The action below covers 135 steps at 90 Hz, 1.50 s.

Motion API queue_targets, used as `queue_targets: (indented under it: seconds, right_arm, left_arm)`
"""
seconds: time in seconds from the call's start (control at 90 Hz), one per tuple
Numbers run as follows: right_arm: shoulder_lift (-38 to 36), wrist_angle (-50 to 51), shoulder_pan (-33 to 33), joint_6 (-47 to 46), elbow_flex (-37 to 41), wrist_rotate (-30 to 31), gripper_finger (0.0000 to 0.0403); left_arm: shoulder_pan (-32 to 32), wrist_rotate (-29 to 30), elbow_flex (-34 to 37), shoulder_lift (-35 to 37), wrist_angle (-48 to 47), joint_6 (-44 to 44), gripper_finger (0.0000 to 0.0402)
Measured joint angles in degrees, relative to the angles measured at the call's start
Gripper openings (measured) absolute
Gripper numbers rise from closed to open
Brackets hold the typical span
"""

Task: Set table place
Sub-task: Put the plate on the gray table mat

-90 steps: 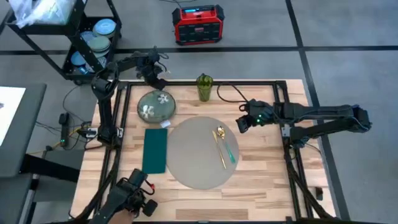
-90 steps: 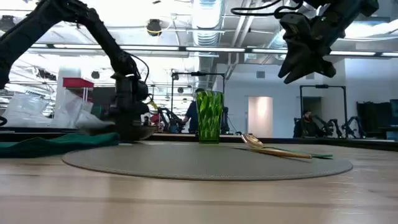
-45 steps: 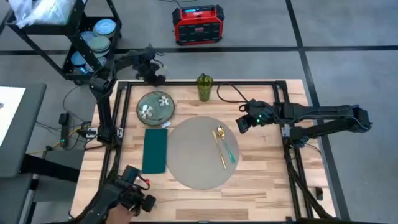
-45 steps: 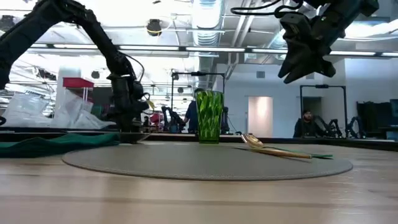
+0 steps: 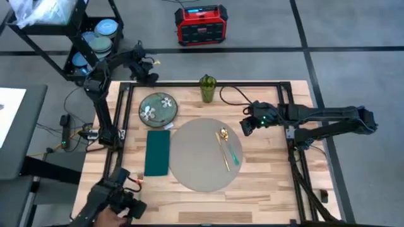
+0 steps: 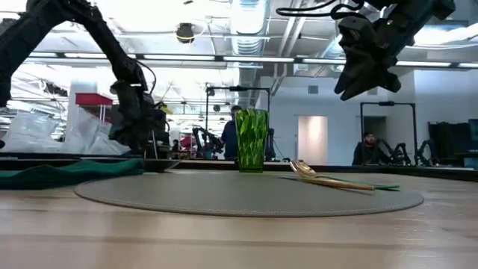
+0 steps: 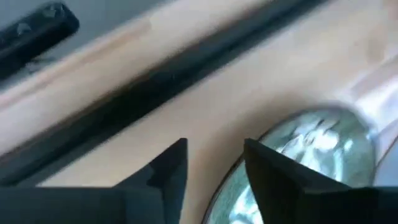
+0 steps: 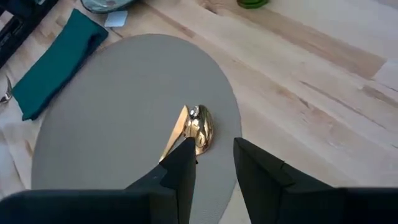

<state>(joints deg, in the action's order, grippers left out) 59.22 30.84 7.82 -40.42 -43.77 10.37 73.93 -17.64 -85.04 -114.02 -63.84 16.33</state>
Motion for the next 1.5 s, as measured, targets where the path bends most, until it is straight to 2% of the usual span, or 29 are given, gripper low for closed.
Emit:
queue_targets:
  seconds: [0.211, 0.344, 0.556, 0.644, 0.767, 0.867, 0.911, 1.211, 1.5]
  right_arm:
    - [0.0, -0.2, 0.1, 0.0, 0.0, 0.0, 0.0099]
    - [0.0, -0.2, -0.2, 0.0, 0.0, 0.0, 0.0099]
    - [0.0, -0.2, -0.3, 0.0, 0.0, -0.1, 0.0099]
    - [0.0, -0.1, -0.2, 0.0, 0.0, 0.0, 0.0099]
    - [0.0, 0.0, 0.1, 0.0, 0.0, 0.2, 0.0099]
    - [0.0, 0.0, 0.2, -0.1, 0.0, 0.4, 0.0099]
    - [0.0, 0.0, 0.2, -0.1, 0.0, 0.5, 0.0098]
    - [0.0, 0.1, -0.2, -0.5, 0.0, 0.6, 0.0097]
    - [0.0, 0.1, -0.7, -0.8, 0.0, 0.4, 0.0097]
  left_arm:
    - [-3.1, 1.6, 1.4, 0.0, -1.3, 4.5, 0.0194]
    - [-4.1, 1.8, 4.7, 0.0, -2.4, 6.7, 0.0196]
    - [-5.4, 1.9, 10.9, 0.5, 1.5, 7.3, 0.0194]
    - [-5.6, 2.1, 12.5, 0.5, 2.3, 7.2, 0.0173]
    - [-5.6, 0.5, 13.2, 0.3, 2.5, 6.7, 0.0107]
    - [-5.4, -6.1, 13.5, 0.2, 2.9, 4.9, 0.0037]
    - [-5.4, -9.3, 13.6, -0.1, 3.6, 4.4, 0.0020]
    - [-5.3, -15.6, 13.2, 0.3, 4.8, -2.4, 0.0003]
    - [-6.5, -15.6, 12.8, 7.0, 3.5, -4.2, 0.0003]
